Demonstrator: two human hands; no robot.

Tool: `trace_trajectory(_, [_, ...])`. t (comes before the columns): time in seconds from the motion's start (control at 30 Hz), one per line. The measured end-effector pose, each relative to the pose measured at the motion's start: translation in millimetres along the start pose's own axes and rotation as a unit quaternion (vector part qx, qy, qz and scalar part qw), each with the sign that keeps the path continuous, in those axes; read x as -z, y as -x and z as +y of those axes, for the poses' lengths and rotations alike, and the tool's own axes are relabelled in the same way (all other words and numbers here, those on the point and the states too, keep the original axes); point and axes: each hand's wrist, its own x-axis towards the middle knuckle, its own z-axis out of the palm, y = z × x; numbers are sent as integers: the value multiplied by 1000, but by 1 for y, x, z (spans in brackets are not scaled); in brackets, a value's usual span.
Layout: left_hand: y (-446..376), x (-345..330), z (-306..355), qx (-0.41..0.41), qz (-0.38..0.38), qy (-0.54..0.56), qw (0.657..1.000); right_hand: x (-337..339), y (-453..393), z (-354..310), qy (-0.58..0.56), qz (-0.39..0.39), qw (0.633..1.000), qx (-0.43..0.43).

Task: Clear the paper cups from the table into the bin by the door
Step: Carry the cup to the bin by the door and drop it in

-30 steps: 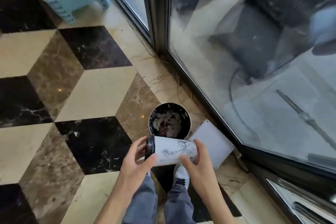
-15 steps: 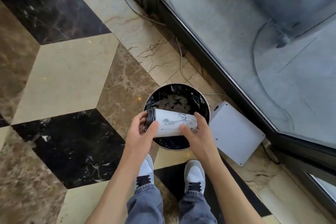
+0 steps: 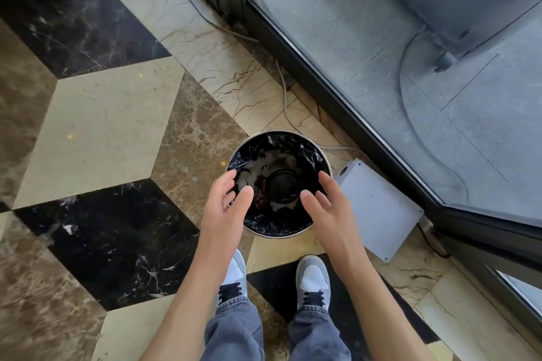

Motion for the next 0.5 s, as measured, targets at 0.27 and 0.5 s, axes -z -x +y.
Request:
trace_trajectory(0.27, [69,19,85,-104,5,-23,994,30,63,-97,29,0,994,102])
trace_trajectory(0.5, [180,46,237,-252,26,-57,966,73,162,-251,71,22,967,243])
